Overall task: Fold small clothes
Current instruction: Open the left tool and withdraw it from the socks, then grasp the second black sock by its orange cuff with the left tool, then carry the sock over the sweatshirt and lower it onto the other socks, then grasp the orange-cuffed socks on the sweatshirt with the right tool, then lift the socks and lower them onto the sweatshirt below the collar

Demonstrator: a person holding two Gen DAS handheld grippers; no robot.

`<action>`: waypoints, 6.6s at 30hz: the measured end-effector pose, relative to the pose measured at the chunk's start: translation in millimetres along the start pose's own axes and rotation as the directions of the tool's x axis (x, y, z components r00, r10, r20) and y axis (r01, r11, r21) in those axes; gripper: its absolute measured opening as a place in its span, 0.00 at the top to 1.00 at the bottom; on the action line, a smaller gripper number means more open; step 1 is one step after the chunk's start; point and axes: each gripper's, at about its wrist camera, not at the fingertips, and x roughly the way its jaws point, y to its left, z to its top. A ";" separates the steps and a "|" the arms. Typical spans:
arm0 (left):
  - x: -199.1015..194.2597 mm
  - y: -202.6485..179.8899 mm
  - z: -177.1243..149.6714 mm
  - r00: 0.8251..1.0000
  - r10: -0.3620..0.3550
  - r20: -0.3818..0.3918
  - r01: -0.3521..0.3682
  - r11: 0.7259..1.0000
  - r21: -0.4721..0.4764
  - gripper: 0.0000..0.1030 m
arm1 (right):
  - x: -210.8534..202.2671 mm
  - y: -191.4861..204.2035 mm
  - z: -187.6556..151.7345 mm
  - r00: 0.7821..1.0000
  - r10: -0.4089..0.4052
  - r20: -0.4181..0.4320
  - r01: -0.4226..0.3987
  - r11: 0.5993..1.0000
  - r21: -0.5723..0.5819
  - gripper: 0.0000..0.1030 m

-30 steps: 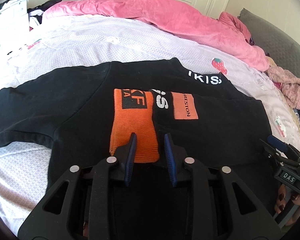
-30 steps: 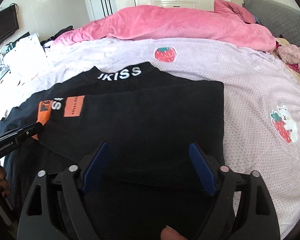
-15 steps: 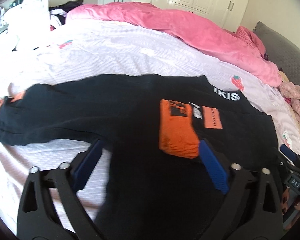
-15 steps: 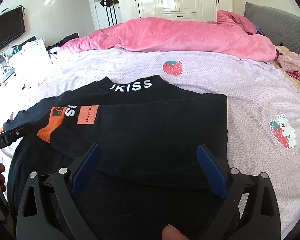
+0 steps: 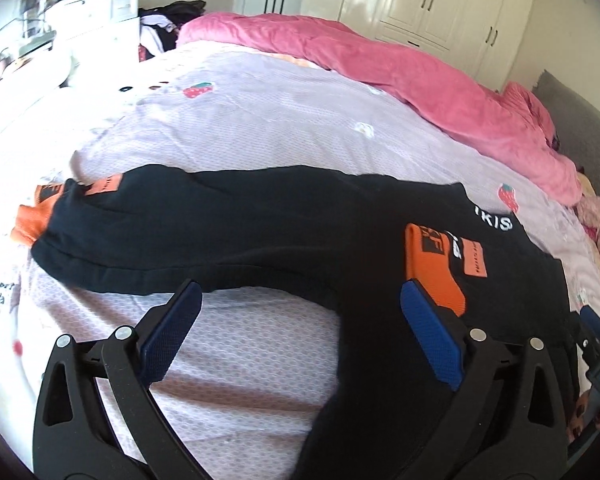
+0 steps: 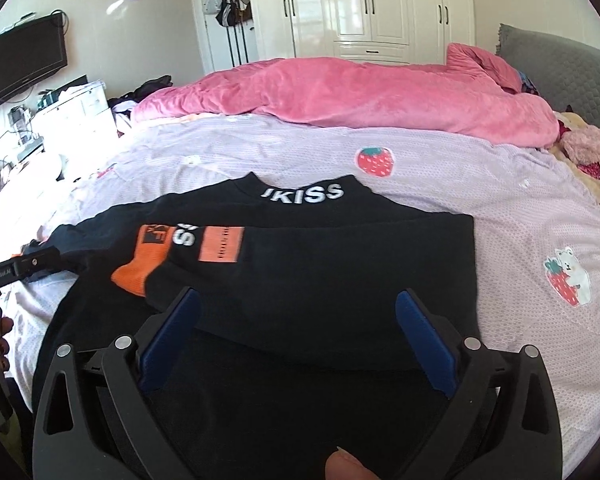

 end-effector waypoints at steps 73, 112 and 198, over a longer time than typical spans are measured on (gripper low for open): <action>-25.7 192.6 20.9 0.961 0.098 0.260 0.041 0.875 -0.482 0.98 | 54.8 194.8 -1.5 0.976 0.174 -0.130 -0.196 0.965 -0.174 0.05; 32.4 -35.9 14.8 0.892 -0.452 0.009 0.450 0.891 0.064 0.97 | 6.4 24.7 1.2 0.998 -0.067 0.003 0.065 0.976 0.208 0.05; 10.6 39.8 40.1 0.976 -0.170 0.139 0.176 0.984 -0.033 0.20 | -3.2 -0.6 58.9 0.985 -0.128 0.116 0.130 0.991 -0.010 0.93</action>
